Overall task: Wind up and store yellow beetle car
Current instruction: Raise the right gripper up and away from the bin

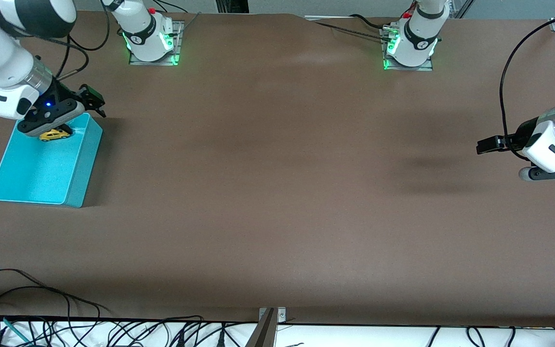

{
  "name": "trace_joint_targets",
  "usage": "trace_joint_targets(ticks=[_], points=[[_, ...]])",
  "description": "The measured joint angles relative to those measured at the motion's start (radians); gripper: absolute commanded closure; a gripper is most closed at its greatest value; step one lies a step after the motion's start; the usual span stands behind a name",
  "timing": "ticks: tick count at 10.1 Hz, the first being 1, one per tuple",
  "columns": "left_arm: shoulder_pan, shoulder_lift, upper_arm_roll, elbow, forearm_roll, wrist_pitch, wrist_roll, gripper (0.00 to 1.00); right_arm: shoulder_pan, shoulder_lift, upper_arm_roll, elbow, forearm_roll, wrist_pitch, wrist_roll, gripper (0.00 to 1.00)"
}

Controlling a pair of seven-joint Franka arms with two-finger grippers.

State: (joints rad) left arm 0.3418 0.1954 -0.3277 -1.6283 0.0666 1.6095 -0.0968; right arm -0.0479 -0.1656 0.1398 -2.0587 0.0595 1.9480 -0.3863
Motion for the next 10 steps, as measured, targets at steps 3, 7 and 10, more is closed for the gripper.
trace_joint_targets(ticks=[3, 7, 10], points=[[0.000, 0.000, 0.000, 0.000, 0.000, 0.000, 0.000, 0.00, 0.013, 0.074, 0.005, 0.228, -0.032, -0.128, 0.081, 0.00], [0.000, 0.000, 0.000, 0.000, 0.000, 0.000, 0.000, 0.00, 0.026, 0.172, 0.048, 0.389, -0.033, -0.246, 0.308, 0.00], [0.000, 0.000, 0.000, 0.000, 0.000, 0.000, 0.000, 0.00, 0.062, 0.187, 0.062, 0.452, -0.043, -0.277, 0.356, 0.00]])
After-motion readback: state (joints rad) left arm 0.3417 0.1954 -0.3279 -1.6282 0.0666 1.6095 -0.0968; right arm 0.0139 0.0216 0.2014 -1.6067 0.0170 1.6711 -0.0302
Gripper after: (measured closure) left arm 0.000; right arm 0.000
